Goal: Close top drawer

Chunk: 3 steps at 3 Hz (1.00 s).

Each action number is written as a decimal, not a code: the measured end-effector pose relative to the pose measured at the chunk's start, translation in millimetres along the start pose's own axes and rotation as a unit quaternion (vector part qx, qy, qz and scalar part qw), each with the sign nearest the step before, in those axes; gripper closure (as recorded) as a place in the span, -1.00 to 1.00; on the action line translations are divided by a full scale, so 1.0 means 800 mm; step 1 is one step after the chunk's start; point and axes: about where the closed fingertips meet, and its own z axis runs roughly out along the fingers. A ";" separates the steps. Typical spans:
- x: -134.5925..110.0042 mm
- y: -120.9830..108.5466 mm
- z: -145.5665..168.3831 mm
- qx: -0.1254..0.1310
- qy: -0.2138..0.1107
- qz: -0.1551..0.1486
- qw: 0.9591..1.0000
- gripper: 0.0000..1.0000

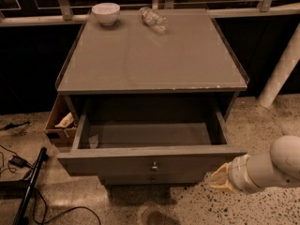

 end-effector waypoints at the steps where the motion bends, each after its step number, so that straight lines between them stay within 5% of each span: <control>1: -0.001 -0.003 0.001 0.014 -0.009 -0.015 1.000 1.00; 2: -0.008 -0.011 -0.001 0.058 -0.022 -0.055 0.997 1.00; 3: -0.020 -0.035 -0.005 0.124 -0.033 -0.103 0.986 1.00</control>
Offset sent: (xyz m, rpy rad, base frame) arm 0.0298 0.0013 0.0215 -0.0447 -0.4048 0.0739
